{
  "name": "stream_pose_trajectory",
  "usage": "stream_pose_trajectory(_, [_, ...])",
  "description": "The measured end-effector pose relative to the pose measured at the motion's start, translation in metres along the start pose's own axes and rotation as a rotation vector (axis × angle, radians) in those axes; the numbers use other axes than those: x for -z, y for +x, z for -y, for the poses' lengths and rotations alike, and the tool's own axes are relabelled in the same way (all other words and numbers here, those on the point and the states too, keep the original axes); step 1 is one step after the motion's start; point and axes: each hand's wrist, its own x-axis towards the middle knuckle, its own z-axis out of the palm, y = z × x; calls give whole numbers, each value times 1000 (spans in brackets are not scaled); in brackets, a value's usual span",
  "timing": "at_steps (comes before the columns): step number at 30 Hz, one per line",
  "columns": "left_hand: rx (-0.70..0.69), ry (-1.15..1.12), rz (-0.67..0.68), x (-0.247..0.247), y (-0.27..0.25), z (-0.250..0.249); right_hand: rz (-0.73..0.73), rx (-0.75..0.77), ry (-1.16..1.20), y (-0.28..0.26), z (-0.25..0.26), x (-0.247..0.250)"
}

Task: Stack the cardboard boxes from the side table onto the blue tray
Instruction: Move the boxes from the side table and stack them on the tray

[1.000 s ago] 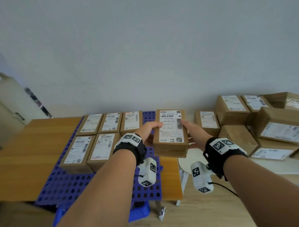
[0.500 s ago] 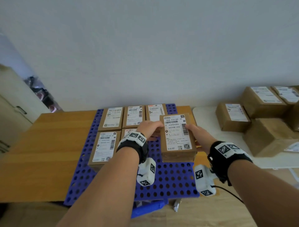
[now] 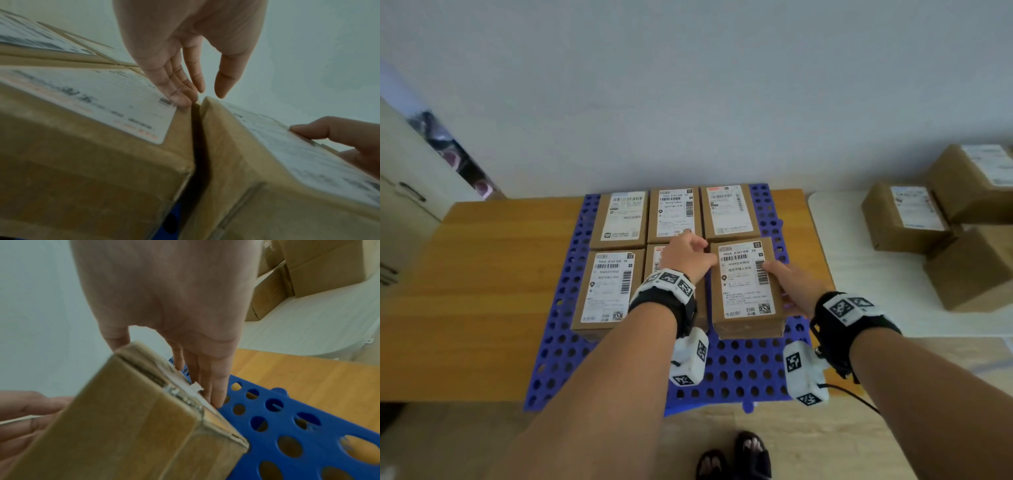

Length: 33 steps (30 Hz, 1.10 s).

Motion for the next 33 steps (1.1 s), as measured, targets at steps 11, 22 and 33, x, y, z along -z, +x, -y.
stream_pose_trajectory(11, [-55, 121, 50, -1, 7, 3, -7, -77, 27, 28, -2, -14])
stream_pose_trajectory(22, [-80, 139, 11, -4, 5, 6, -2, -44, 48, 37, -2, -16])
stream_pose_trajectory(33, [-71, 274, 51, -3, -2, -14, -123, 179, -349, 22, 7, -11])
